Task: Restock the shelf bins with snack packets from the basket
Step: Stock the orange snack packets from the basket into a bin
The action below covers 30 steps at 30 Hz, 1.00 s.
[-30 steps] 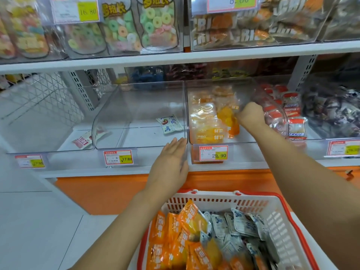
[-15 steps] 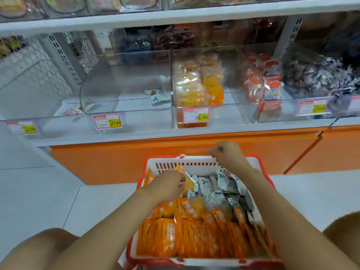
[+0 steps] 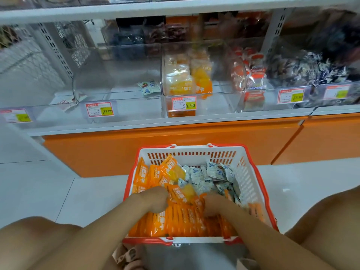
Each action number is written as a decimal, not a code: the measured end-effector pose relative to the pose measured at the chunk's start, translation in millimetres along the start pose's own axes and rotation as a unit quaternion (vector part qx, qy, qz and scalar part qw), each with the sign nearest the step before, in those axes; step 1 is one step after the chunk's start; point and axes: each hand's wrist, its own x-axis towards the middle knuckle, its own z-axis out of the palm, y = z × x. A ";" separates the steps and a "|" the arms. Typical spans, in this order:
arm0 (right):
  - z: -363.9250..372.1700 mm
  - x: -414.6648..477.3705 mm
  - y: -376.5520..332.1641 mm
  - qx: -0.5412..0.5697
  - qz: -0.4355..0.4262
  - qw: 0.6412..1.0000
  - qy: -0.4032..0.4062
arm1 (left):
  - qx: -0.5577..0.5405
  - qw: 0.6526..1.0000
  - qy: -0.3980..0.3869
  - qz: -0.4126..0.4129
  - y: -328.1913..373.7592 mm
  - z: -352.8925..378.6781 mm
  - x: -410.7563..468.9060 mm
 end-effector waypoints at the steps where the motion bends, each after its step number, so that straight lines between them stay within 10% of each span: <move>1: -0.6 -2.7 -1.9 -0.009 -0.006 0.999 0.033 | -0.005 1.000 0.003 -0.006 -0.3 -2.5 -0.4; 12: -43.0 -15.1 -34.5 0.017 0.012 0.959 0.281 | -0.261 0.959 0.093 -0.065 9.7 -36.3 0.1; 14: -61.2 -19.7 -38.5 0.042 -0.047 0.927 0.369 | -0.439 0.887 0.104 -0.098 8.2 -43.9 1.1; 17: -85.6 -31.9 -41.8 0.082 -0.216 0.843 0.486 | -0.725 0.685 0.065 -0.038 2.8 -64.6 -7.9; 20: -108.0 -49.5 -35.8 0.111 -0.345 0.783 0.505 | -0.777 0.618 0.114 0.026 -1.5 -84.7 -16.4; 27: -143.5 -79.0 -17.3 0.497 -0.216 0.675 0.501 | -0.692 0.675 0.221 0.127 4.6 -118.8 -34.6; 30: -159.7 -82.4 -14.3 0.620 -0.219 0.672 0.341 | -0.600 0.718 0.309 0.173 9.8 -130.7 -44.7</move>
